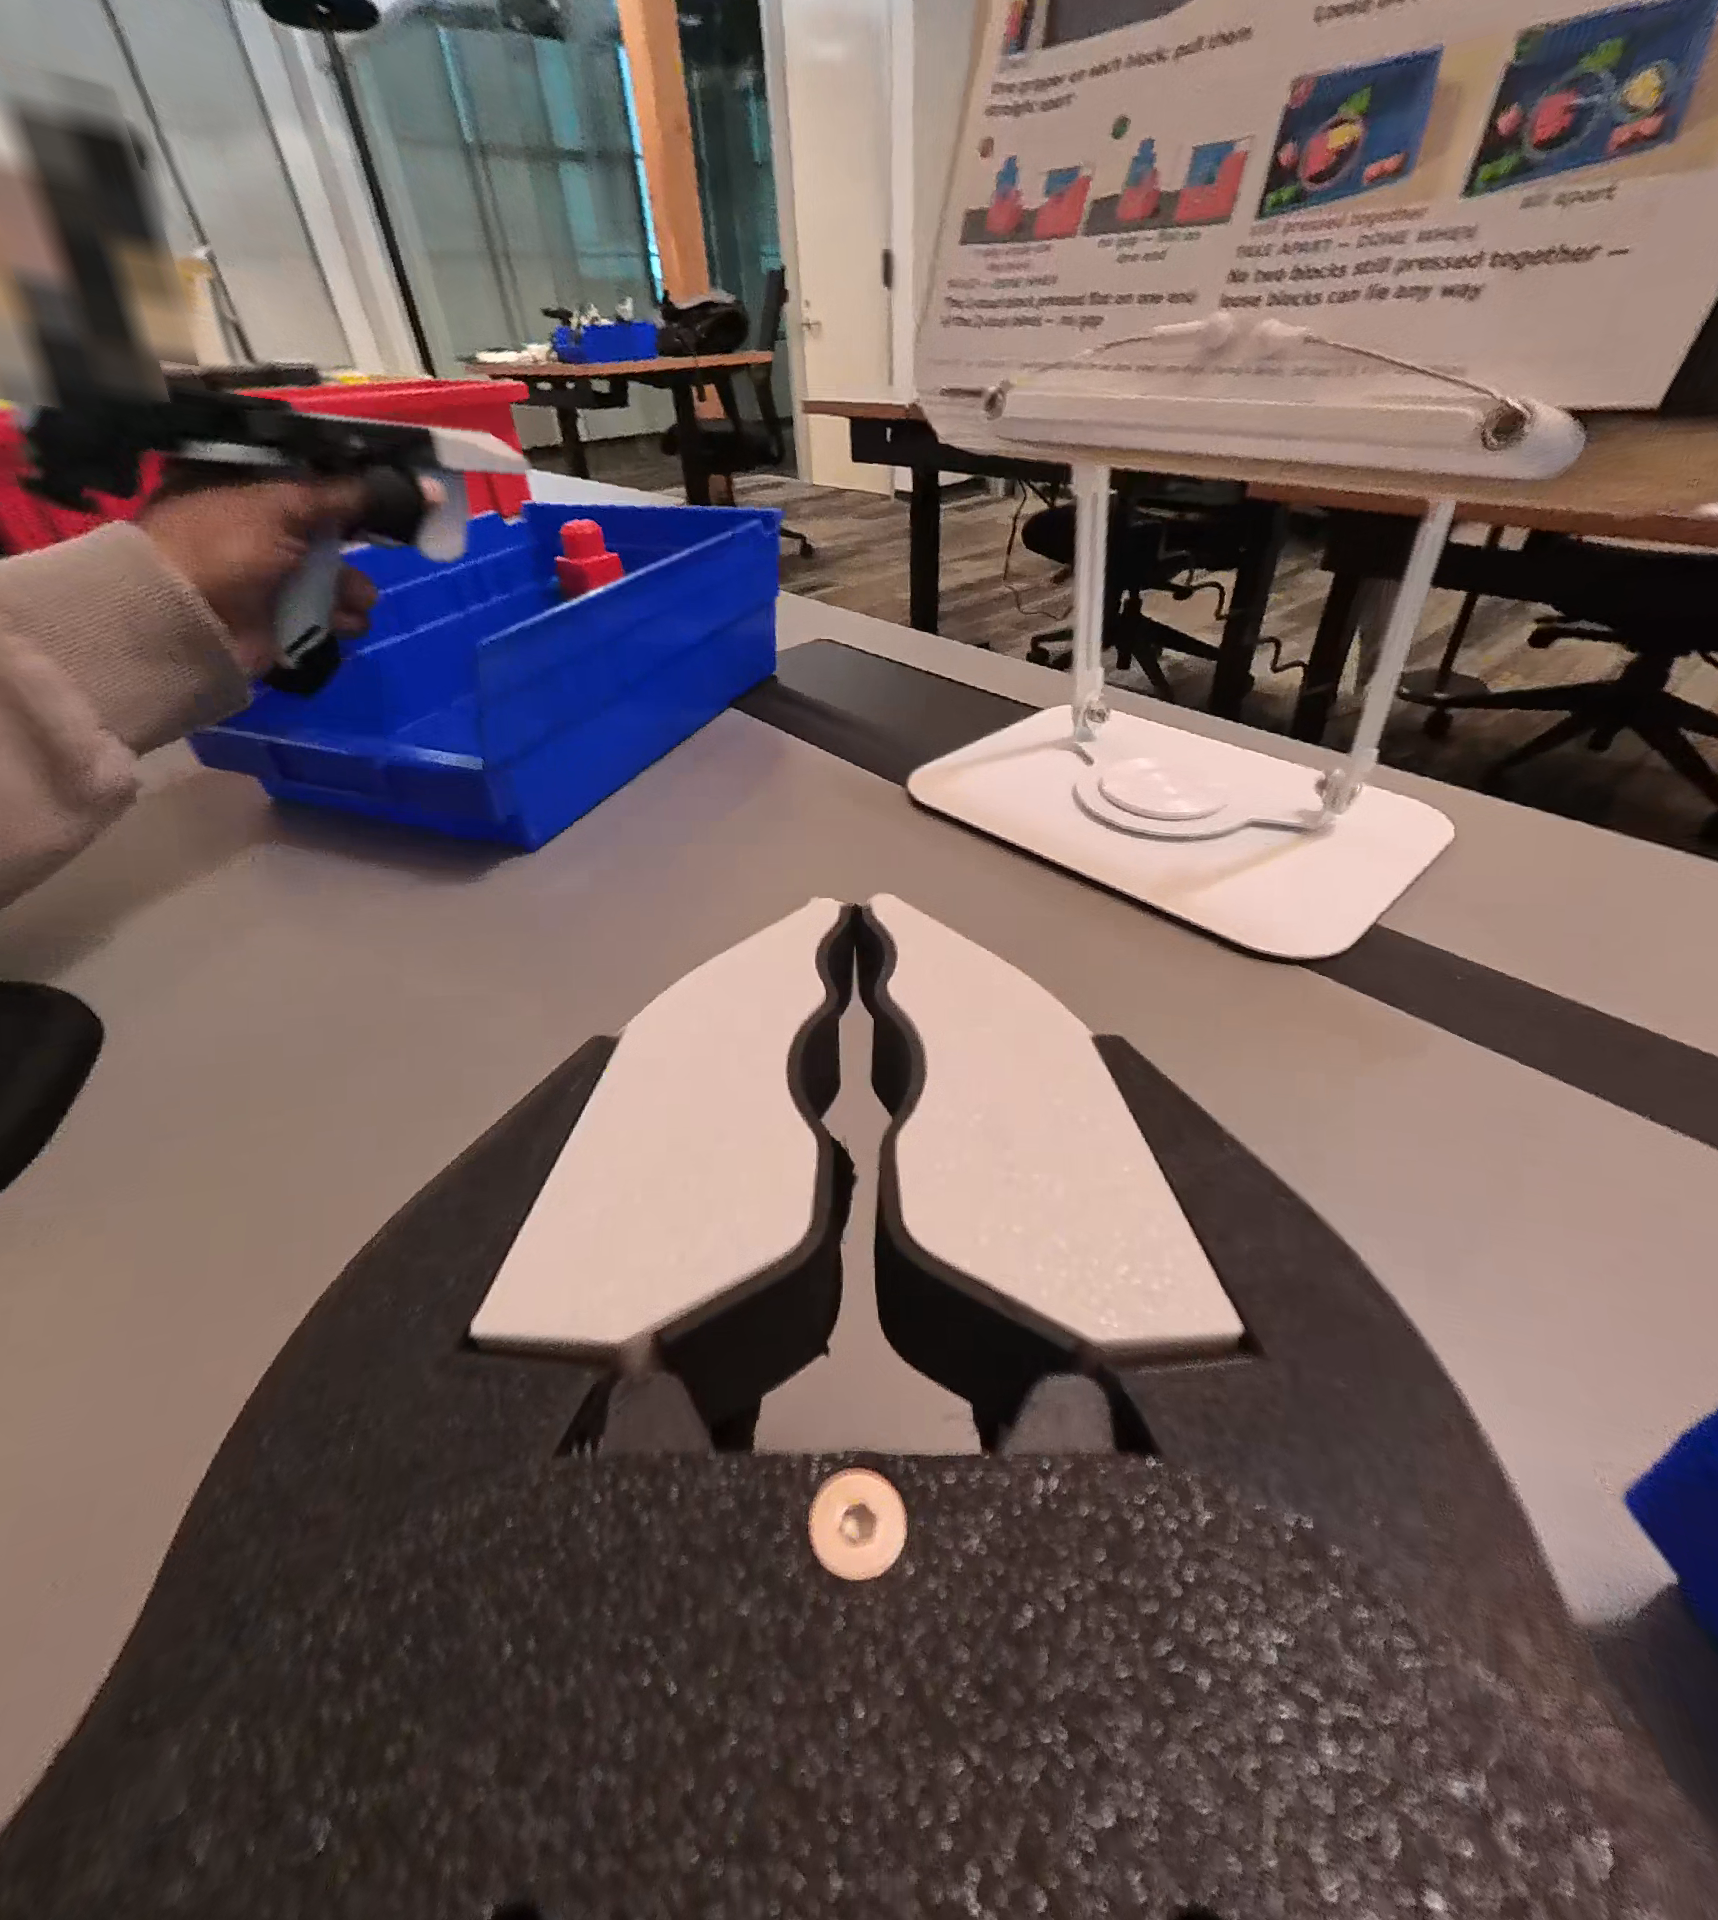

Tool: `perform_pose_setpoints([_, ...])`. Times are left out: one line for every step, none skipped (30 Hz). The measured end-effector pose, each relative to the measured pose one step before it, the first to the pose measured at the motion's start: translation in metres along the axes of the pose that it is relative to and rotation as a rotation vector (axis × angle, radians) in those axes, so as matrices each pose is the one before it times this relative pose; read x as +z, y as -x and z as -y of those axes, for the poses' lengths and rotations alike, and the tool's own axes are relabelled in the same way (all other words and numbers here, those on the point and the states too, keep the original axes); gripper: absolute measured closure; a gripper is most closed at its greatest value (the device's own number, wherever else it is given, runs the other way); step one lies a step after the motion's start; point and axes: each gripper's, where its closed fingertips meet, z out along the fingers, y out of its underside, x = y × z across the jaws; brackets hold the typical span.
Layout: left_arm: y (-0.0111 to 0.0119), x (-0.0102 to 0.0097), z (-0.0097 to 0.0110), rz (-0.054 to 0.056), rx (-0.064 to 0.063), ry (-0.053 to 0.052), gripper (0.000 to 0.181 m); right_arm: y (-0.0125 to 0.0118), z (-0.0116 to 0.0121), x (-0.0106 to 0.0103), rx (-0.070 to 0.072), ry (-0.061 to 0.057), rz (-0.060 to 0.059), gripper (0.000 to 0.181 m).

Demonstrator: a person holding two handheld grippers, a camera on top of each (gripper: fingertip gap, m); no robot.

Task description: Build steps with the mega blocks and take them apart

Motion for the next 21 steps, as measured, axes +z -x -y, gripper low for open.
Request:
perform_pose_setpoints([0.00789,0.0103,-0.00504,0.0273,-0.0049,0.0384,0.126,0.0028,0.00258,-0.00074,-0.0154,-0.0084,0.0078,0.181])
perform_pose_setpoints([0.00779,0.01025,-0.00447,0.0329,0.0076,0.0359,0.124,0.00281,0.00216,-0.0006,-0.0106,-0.0052,0.0104,0.181])
perform_pose_setpoints([0.00649,0.01014,-0.00406,0.0302,0.0174,0.0312,0.124,0.00257,0.00151,-0.0006,-0.0082,-0.003,0.0111,0.181])
perform_pose_setpoints([0.00505,0.00987,-0.00428,0.024,0.016,0.0317,0.123,0.00172,0.00115,-0.00085,-0.0089,-0.0026,0.0068,0.181])
perform_pose_setpoints([0.00461,0.00971,-0.00475,0.0208,0.0113,0.0338,0.122,0.0013,0.00071,-0.00085,-0.0105,-0.0005,0.0051,0.181])
perform_pose_setpoints([0.00475,0.009,-0.00462,0.021,0.0069,0.032,0.121,0.00119,0.00051,-0.00085,-0.0118,0.0012,0.0057,0.181])
perform_pose_setpoints([0.00459,0.00818,-0.00392,0.0199,0.0027,0.0276,0.121,0.00083,0.00082,-0.00093,-0.0089,-0.0012,0.0032,0.181])
perform_pose_setpoints([0.00412,0.00716,-0.00308,0.017,0.0007,0.0221,0.121,0.00102,0.00144,-0.00076,-0.0033,-0.0045,0.0041,0.181])
perform_pose_setpoints([0.0033,0.00624,-0.00202,0.0141,0.0007,0.0167,0.12,0.0016,0.00167,-0.00065,0.0003,-0.0031,0.0087,0.181])
perform_pose_setpoints([0.00243,0.00523,-0.00133,0.0117,0.0035,0.0121,0.12,0.00151,0.00208,-0.00052,0.0018,-0.0048,0.008,0.181])
perform_pose_setpoints([0.00166,0.00476,-0.00144,0.009,0.0078,0.0112,0.121,0.00142,0.0023,-0.00039,0.0016,-0.0063,0.0074,0.181])
perform_pose_setpoints([0.00065,0.00441,-0.00157,0.0068,0.012,0.0104,0.121,0.00146,0.00156,-0.00013,0.0002,-0.0052,0.0086,0.181])
perform_pose_setpoints([0.00008,0.004,-0.00172,0.0059,0.0158,0.0092,0.122,0.0009,0.00009,0.00018,-0.001,-0.0014,0.0058,0.181])
perform_pose_setpoints([-0.0006,0.00383,-0.00189,0.0031,0.0159,0.0088,0.122,0.0,-0.00117,0.00044,-0.0008,0.003,0.0013,0.181])
perform_pose_setpoints([-0.00105,0.00329,-0.00204,-0.001,0.0137,0.0085,0.125,-0.00027,-0.0021,0.00061,0.0011,0.0072,0.0015,0.181])
perform_pose_setpoints([-0.00156,0.0025,-0.00192,-0.0075,0.0126,0.0083,0.133,-0.00023,-0.00184,0.00053,0.0033,0.0083,0.0023,0.181])
perform_pose_setpoints([-0.00076,0.00157,-0.00156,-0.0028,0.014,0.0062,0.142,-0.00045,-0.00086,0.00019,0.0017,0.0029,-0.0002,0.181])
perform_pose_setpoints([0.00029,0.00048,-0.00042,0.0033,0.0172,-0.0002,0.143,-0.00031,-0.00007,-0.00024,-0.0009,-0.0004,-0.0001,0.181])
perform_pose_setpoints([0.00052,-0.00021,-0.00015,0.0056,0.0173,0.0006,0.143,-0.00032,-0.00031,-0.00017,-0.0009,0.0015,0.0003,0.181])
perform_pose_setpoints([-0.00028,-0.00096,-0.00007,-0.0001,0.0163,0.0031,0.143,-0.00036,-0.00063,-0.00023,-0.0002,0.0025,-0.0011,0.181])
perform_pose_setpoints([-0.00094,-0.00204,0.0005,-0.0047,0.0126,-0.0019,0.143,-0.00034,-0.00086,-0.00004,0.0001,0.0028,-0.0006,0.181])
